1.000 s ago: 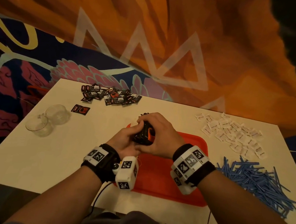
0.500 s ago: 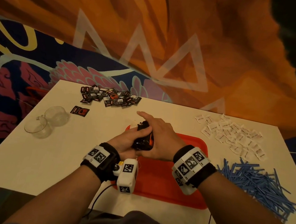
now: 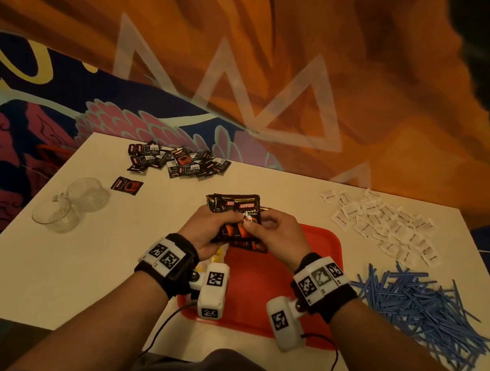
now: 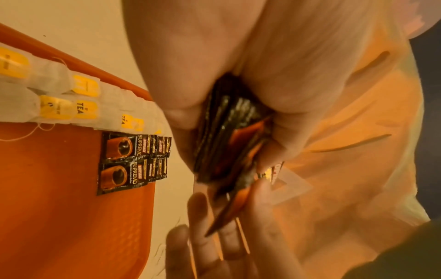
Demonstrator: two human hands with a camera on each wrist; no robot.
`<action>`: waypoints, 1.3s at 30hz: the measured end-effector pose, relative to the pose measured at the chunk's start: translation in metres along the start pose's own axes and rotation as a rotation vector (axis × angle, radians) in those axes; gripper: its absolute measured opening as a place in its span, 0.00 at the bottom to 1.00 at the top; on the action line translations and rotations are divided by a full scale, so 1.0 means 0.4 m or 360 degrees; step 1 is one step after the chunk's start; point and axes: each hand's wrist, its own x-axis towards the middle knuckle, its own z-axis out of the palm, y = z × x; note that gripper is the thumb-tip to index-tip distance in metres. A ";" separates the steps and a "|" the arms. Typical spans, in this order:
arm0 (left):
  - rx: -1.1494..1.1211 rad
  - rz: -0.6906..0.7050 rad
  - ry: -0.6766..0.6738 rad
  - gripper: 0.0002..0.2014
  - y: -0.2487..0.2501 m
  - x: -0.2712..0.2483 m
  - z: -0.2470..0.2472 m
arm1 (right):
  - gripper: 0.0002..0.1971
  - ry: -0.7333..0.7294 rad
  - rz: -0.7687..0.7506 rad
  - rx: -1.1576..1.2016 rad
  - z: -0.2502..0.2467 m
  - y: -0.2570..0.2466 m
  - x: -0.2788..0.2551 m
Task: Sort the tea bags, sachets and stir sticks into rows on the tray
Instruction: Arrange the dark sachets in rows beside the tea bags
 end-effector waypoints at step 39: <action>-0.0152 -0.0475 0.0568 0.10 -0.154 0.051 -0.273 | 0.11 0.0235 0.0800 -0.0371 0.108 0.355 0.268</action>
